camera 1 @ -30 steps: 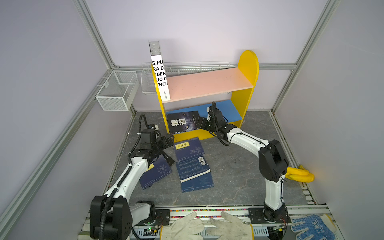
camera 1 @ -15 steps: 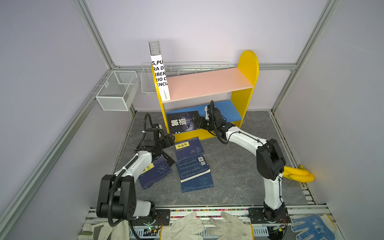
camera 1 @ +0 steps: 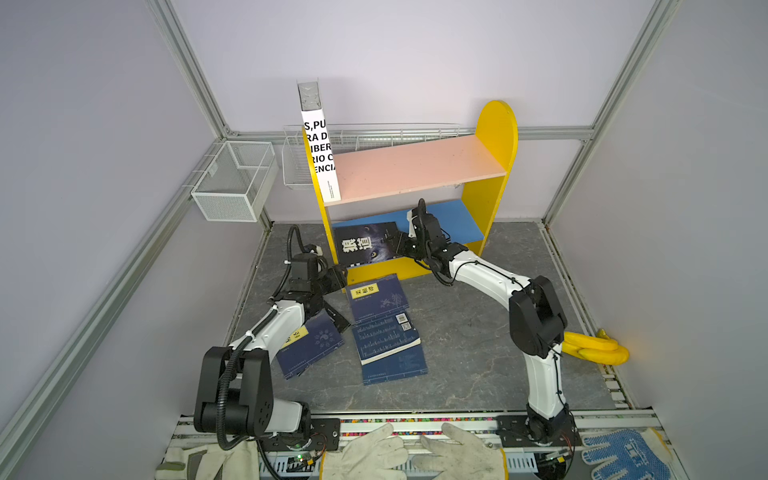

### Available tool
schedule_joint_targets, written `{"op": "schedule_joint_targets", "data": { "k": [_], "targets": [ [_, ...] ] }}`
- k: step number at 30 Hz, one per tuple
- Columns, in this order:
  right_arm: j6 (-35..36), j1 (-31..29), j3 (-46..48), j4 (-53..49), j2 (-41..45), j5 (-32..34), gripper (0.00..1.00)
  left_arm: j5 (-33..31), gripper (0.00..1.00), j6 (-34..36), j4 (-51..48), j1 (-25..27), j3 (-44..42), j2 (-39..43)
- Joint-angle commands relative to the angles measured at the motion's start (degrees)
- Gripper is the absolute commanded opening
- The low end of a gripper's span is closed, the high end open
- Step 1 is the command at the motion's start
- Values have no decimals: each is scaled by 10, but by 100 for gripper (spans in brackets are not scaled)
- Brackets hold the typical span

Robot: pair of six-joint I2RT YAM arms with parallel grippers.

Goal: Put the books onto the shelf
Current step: 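Push the black book farther onto the blue shelf with the right gripper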

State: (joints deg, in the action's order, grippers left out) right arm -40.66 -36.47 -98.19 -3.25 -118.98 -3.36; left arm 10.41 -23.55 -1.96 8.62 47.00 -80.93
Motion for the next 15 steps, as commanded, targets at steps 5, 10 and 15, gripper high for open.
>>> {"op": "schedule_joint_targets", "data": {
  "k": [5, 10, 15],
  "targets": [
    [22, 7, -27, -16, -23, -33, 51, -17, 62, -15, 29, -2, 2, -8],
    [28, 12, -36, -10, -27, -46, 52, -8, 62, -17, 26, -2, 1, -5],
    [50, 17, -41, -1, -14, -58, 53, -6, 67, -14, 15, -2, -12, 22]
  ]
}}
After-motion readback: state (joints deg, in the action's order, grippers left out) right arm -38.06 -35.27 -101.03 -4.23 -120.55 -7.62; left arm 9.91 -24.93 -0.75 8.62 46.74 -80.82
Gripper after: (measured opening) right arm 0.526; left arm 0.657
